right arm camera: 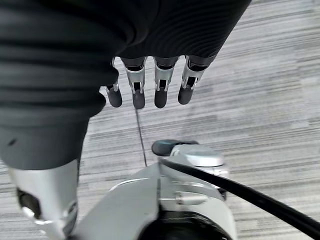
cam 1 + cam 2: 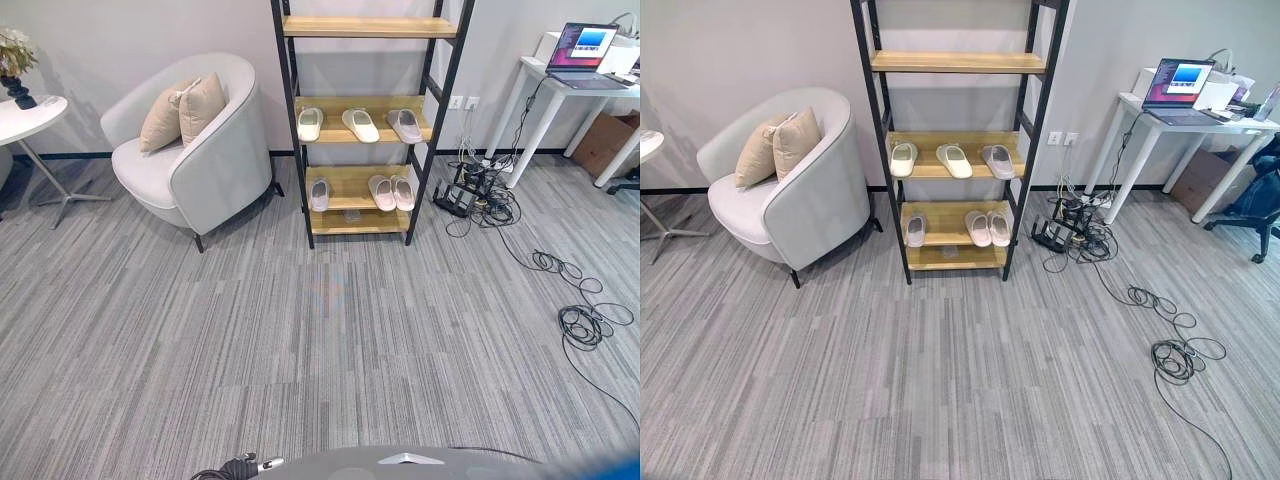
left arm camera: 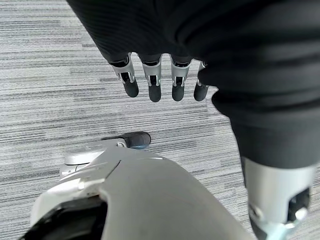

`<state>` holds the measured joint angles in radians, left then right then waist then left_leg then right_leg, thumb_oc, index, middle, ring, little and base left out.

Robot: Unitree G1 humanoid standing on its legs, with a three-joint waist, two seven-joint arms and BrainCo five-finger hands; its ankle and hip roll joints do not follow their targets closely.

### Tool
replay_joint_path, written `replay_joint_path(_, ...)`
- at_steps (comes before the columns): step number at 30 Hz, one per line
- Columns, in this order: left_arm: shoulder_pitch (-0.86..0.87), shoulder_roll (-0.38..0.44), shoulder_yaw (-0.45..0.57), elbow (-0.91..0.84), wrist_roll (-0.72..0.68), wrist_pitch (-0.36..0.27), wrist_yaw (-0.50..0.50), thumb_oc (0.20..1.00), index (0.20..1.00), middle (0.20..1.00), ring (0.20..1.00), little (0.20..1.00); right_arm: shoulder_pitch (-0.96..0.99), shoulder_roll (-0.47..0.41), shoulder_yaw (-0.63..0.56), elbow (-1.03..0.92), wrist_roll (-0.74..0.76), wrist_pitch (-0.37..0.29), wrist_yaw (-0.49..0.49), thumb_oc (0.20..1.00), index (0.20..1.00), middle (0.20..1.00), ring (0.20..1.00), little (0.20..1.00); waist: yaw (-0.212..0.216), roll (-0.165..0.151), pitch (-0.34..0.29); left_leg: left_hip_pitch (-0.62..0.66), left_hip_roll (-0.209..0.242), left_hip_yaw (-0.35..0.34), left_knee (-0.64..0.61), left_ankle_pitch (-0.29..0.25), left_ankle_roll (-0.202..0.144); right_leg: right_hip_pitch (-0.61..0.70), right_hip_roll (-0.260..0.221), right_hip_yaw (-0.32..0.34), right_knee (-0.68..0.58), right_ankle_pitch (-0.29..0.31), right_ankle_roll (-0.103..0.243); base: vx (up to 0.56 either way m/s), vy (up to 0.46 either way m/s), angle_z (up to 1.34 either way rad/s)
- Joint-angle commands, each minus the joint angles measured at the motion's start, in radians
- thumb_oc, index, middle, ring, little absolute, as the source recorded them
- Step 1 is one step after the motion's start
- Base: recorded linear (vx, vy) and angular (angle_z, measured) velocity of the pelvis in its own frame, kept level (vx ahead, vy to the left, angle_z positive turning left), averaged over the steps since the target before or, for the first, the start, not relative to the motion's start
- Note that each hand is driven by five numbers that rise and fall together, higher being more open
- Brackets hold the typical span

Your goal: Arrange the slippers neatly on the shoe rack.

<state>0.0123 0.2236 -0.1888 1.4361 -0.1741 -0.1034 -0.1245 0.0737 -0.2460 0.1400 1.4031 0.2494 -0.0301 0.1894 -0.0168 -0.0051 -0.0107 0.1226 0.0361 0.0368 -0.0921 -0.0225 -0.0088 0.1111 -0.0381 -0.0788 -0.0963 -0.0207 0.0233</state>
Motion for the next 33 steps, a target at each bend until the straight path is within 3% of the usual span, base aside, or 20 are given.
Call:
replay_joint_path(1,-0.060,-0.014,0.007,0.065,0.037,-0.018,-0.006,1.000,1.000,1.000,1.000,1.000,-0.028,0.000,0.043,0.041,-0.033,-0.015,-0.004,1.000,1.000,1.000,1.000,1.000,-0.018,-0.018,-0.019,-0.034,-0.011,-0.026,0.005,-0.004,-0.033,-0.014,-0.044,-0.029,0.009,-0.012,0.099,0.00,0.000,0.00)
replay_joint_path(8,-0.083,-0.006,-0.017,0.054,0.062,-0.019,0.010,1.000,1.000,1.000,1.000,1.000,-0.040,-0.004,0.034,0.036,-0.009,-0.010,-0.003,1.000,1.000,1.000,1.000,1.000,-0.027,-0.027,-0.006,-0.054,0.005,-0.021,0.005,0.010,-0.048,-0.023,-0.033,-0.045,0.009,-0.014,0.093,0.00,-0.097,0.00)
replay_joint_path(13,-0.095,0.001,-0.045,0.034,0.073,-0.021,0.015,1.000,1.000,1.000,1.000,1.000,-0.058,-0.024,0.027,0.021,0.009,-0.015,-0.008,1.000,1.000,1.000,1.000,1.000,-0.029,-0.028,0.016,-0.040,0.025,-0.029,0.005,0.030,-0.055,-0.015,-0.020,-0.052,0.037,-0.026,0.069,0.02,-0.162,0.14)
replay_joint_path(18,-0.102,0.004,-0.064,0.012,0.076,-0.022,0.018,1.000,1.000,1.000,1.000,1.000,-0.080,-0.037,0.046,0.001,0.001,-0.021,-0.008,1.000,1.000,1.000,1.000,1.000,-0.018,-0.036,0.061,-0.126,0.035,-0.045,0.220,-0.027,-0.059,-0.063,-0.005,-0.044,0.169,-0.088,0.026,0.00,-0.188,0.03)
replay_joint_path(20,-0.106,-0.004,-0.079,0.004,0.080,-0.022,0.018,1.000,1.000,1.000,1.000,1.000,-0.084,-0.043,0.054,-0.002,-0.006,-0.021,-0.012,1.000,1.000,1.000,1.000,1.000,-0.013,-0.041,0.088,-0.195,0.035,-0.047,0.367,-0.014,-0.066,-0.054,0.001,-0.053,0.177,-0.103,0.008,0.03,-0.149,0.11)
replay_joint_path(21,-0.103,-0.007,-0.081,0.004,0.079,-0.023,0.020,1.000,1.000,1.000,1.000,1.000,-0.086,-0.049,0.058,-0.002,-0.007,-0.022,-0.014,1.000,1.000,1.000,1.000,1.000,-0.009,-0.042,0.100,-0.247,0.036,-0.058,0.437,0.026,-0.068,-0.042,0.002,-0.058,0.174,-0.109,0.000,0.07,-0.084,0.18)
replay_joint_path(24,-0.099,-0.014,-0.073,0.012,0.072,-0.028,0.030,1.000,1.000,1.000,1.000,1.000,-0.084,-0.052,0.040,0.000,0.022,-0.023,-0.015,1.000,1.000,1.000,1.000,1.000,0.003,-0.047,0.093,-0.303,0.018,-0.045,0.331,0.026,-0.058,-0.020,-0.009,-0.061,0.144,-0.108,0.015,0.16,0.064,0.15)
replay_joint_path(25,-0.099,-0.015,-0.071,0.020,0.061,-0.028,0.029,1.000,1.000,1.000,1.000,1.000,-0.084,-0.033,0.049,-0.007,0.028,-0.026,-0.014,1.000,1.000,1.000,1.000,1.000,0.016,-0.040,0.091,-0.327,0.027,-0.033,0.221,0.084,-0.065,-0.004,-0.008,-0.036,0.114,-0.099,0.027,0.24,0.167,-0.01)
replay_joint_path(27,-0.089,-0.016,-0.069,0.031,0.076,-0.027,0.030,1.000,1.000,1.000,1.000,1.000,-0.079,-0.025,0.057,-0.007,0.014,-0.026,-0.013,1.000,1.000,1.000,1.000,1.000,0.014,-0.036,0.077,-0.295,0.019,-0.051,0.171,0.094,-0.063,0.011,-0.011,-0.020,0.089,-0.097,0.038,0.26,0.196,-0.82)
replay_joint_path(30,-0.081,-0.004,-0.054,0.048,0.098,-0.022,0.032,1.000,1.000,1.000,1.000,1.000,-0.082,-0.016,0.058,-0.020,-0.008,-0.023,-0.012,1.000,1.000,1.000,1.000,1.000,0.001,-0.032,0.040,-0.230,-0.005,-0.018,0.127,0.065,-0.030,0.017,-0.046,0.012,0.100,-0.087,0.073,0.37,0.315,-0.58)
replay_joint_path(31,-0.093,0.010,-0.049,0.029,0.094,-0.026,0.033,1.000,1.000,1.000,1.000,1.000,-0.086,-0.004,0.067,-0.023,-0.029,-0.019,-0.012,1.000,1.000,1.000,1.000,1.000,0.005,-0.035,0.033,-0.213,-0.028,0.001,0.133,0.035,-0.003,0.011,-0.070,0.022,0.136,-0.082,0.092,0.29,0.305,-0.25)
replay_joint_path(33,-0.107,0.019,-0.052,0.008,0.093,-0.029,0.039,1.000,1.000,1.000,1.000,1.000,-0.090,0.003,0.069,-0.029,-0.032,-0.017,-0.011,1.000,1.000,1.000,1.000,1.000,0.006,-0.034,0.036,-0.207,-0.042,0.007,0.139,0.015,0.018,-0.019,-0.080,0.033,0.201,-0.077,0.106,0.21,0.309,-0.08)
